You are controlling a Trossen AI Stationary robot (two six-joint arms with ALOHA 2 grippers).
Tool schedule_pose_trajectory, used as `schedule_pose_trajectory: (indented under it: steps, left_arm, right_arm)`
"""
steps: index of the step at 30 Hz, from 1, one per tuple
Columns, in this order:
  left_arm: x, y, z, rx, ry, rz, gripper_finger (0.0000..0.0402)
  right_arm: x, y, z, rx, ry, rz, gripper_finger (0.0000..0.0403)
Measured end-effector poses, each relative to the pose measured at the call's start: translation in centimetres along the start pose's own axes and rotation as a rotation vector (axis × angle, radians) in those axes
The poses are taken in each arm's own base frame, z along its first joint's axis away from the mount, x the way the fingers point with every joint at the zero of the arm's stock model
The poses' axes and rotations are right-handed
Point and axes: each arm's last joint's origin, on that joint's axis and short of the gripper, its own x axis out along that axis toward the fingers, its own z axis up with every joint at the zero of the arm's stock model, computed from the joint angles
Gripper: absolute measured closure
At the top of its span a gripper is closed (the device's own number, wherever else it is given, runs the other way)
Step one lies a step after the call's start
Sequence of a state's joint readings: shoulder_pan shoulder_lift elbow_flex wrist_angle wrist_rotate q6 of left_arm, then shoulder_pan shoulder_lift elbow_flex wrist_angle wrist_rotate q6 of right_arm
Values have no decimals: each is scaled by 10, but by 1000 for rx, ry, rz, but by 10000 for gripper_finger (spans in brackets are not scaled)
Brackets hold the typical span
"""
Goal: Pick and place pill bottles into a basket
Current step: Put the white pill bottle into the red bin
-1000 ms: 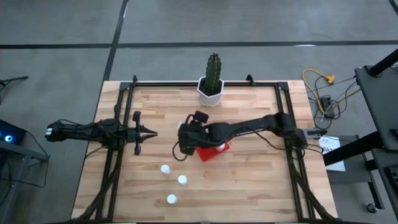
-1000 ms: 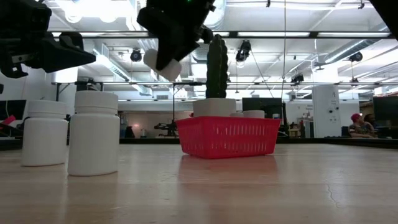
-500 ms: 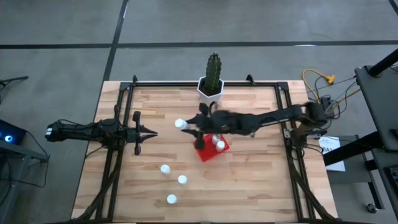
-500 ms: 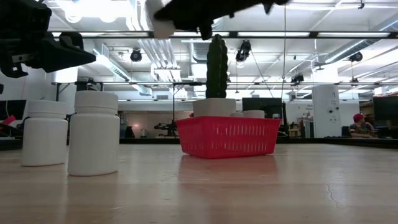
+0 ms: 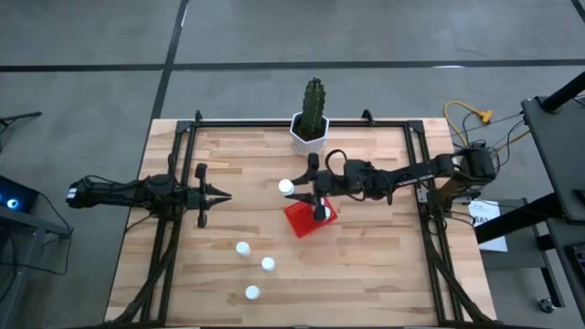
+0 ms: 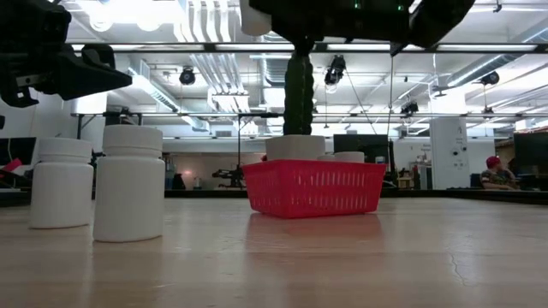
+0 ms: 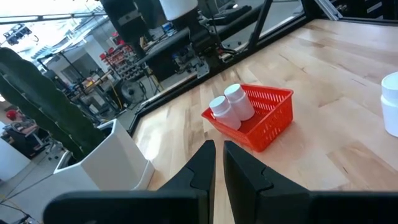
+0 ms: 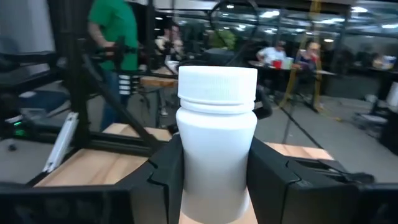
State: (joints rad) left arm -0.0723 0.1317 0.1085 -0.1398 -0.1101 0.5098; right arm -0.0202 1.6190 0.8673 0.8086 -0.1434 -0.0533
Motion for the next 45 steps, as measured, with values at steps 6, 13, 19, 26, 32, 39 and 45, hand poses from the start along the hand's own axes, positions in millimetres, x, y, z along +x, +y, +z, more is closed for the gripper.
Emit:
schedule_pose_trajectory:
  steps: [6, 13, 19, 26, 32, 39, 45]
  left_arm:
    - [0, 0, 0, 0, -2, 1, 387]
    - [0, 0, 0, 0, 3, -2, 387]
    - [0, 0, 1, 1, -6, 3, 387]
    - [0, 0, 0, 1, -2, 1, 387]
    - [0, 0, 1, 0, -5, 3, 387]
    - [0, 2, 5, -135, -55, 13, 387]
    - [-1, 9, 16, -214, -172, 63, 387]
  right_arm:
    - [2, -10, -4, 21, 6, 37, 280]
    - [2, -20, -9, 27, 28, 33, 281]
    - [1, -26, -14, 82, 83, 18, 282]
    - [1, -26, -15, 80, 93, 23, 282]
    - [4, -27, -15, 99, 144, 24, 282]
    - [4, -26, -16, 106, 162, 43, 282]
    - [4, -26, -16, 108, 161, 45, 283]
